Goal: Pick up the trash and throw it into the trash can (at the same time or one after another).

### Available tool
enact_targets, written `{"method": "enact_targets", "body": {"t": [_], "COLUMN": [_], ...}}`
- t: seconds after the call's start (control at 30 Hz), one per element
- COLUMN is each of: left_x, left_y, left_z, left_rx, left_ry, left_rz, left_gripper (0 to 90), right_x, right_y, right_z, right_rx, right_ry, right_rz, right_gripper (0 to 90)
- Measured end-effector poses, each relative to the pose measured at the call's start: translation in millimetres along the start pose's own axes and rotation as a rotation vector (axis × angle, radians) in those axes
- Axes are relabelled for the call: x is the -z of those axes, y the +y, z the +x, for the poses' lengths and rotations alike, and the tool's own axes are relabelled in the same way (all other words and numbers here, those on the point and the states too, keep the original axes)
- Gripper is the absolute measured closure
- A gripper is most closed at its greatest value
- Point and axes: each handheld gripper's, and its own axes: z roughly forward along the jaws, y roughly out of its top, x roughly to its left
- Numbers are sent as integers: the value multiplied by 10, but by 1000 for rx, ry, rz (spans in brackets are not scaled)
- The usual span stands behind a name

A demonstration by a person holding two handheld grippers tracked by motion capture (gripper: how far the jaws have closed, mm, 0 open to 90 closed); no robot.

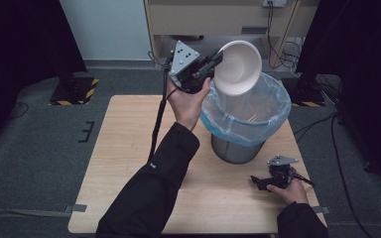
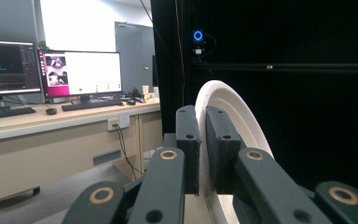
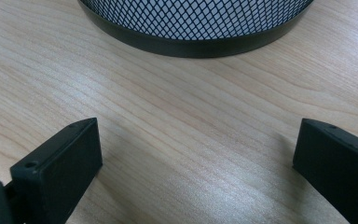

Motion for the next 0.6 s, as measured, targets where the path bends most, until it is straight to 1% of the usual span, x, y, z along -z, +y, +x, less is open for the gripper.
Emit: {"method": "enact_targets", "body": {"t": [0.2, 0.27, 0.37, 0.47, 0.53, 0.6], "left_x": [-198, -266, -347, -377, -362, -310], "left_y": [-108, -164, -245, -298, -309, -302], "left_z": [-89, -112, -131, -131, -127, -111], "left_rx": [-2, -13, -11, 17, 20, 24], "left_ry": [-12, -18, -51, -77, -86, -92], "left_rz": [31, 59, 89, 97, 98, 93], "left_gripper": [842, 842, 839, 793, 762, 733], "right_x": [0, 0, 2, 0, 0, 0], "right_y": [0, 0, 1, 0, 0, 0], "right_z": [0, 0, 0, 0, 0, 0], "right_rx": [0, 0, 0, 0, 0, 0], "right_ry": [0, 0, 0, 0, 0, 0], "right_rz": [0, 0, 2, 0, 0, 0], "right_gripper": [14, 14, 14, 13, 13, 13]}}
